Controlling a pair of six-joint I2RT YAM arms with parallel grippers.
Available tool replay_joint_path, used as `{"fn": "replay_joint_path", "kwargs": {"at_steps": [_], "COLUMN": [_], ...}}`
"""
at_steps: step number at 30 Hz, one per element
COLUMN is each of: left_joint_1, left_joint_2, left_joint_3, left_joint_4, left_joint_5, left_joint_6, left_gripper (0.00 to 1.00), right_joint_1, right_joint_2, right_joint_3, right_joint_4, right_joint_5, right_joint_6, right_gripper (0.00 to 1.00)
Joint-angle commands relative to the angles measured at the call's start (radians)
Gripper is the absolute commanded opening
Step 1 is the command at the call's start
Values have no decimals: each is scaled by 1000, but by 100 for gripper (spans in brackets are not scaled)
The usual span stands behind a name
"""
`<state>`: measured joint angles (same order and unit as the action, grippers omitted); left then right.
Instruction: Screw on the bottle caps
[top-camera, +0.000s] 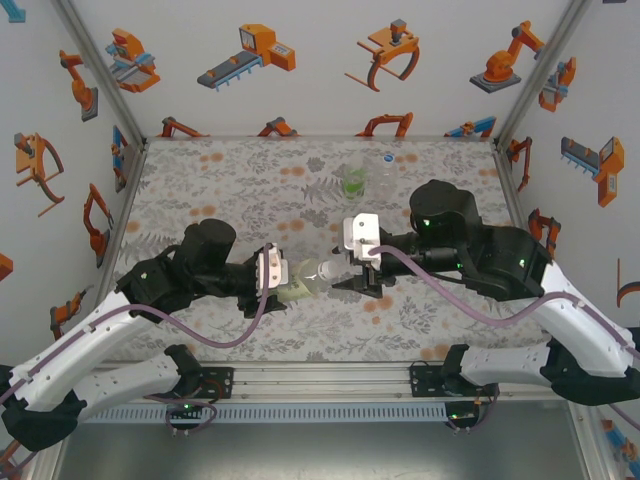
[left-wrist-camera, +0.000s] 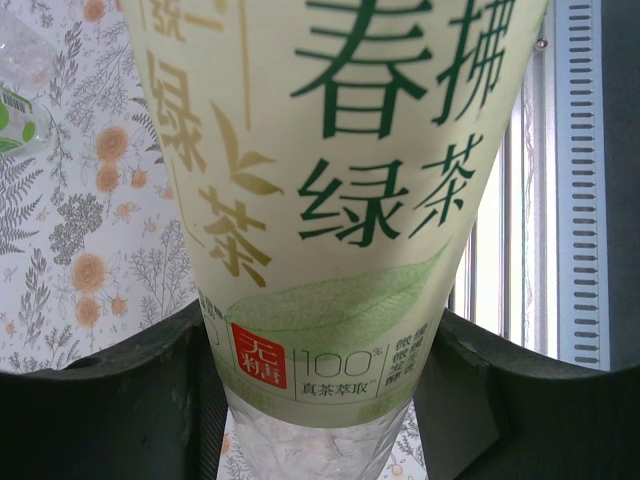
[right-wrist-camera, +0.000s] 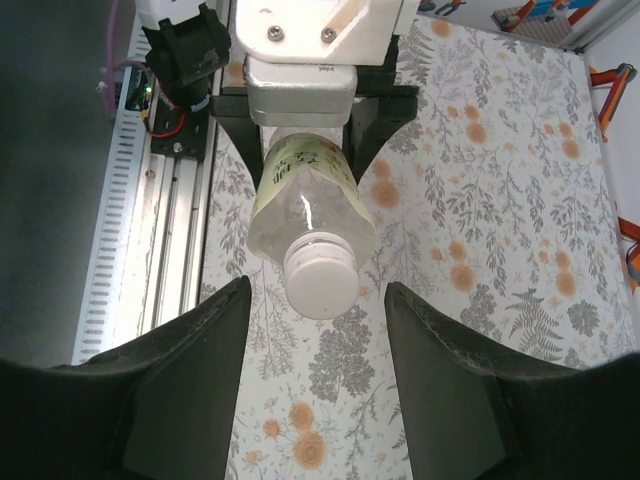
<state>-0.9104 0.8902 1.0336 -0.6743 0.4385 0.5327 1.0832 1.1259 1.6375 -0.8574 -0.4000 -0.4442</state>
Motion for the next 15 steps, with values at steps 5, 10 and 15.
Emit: {"fn": "replay_joint_path", "kwargs": {"at_steps": [5,10,15], "left_joint_1": [-2,-2,-2], "left_joint_2": [-17,-24,-29], "left_joint_3": [30,29,25], "left_joint_4": [-15,-13,-16], "left_joint_5": [49,58,78], "left_joint_6": [10,13,11], "left_gripper": [0,0,0], "right_joint_1": [-2,-2,-3], "right_joint_2": [27,44,62], "right_joint_3": [81,78,77], "right_joint_4": [-77,-77,-64], "right_joint_5": [-83,-120,-96], "right_joint_6": [-82,-84,-83], "right_gripper": [51,50,46]}}
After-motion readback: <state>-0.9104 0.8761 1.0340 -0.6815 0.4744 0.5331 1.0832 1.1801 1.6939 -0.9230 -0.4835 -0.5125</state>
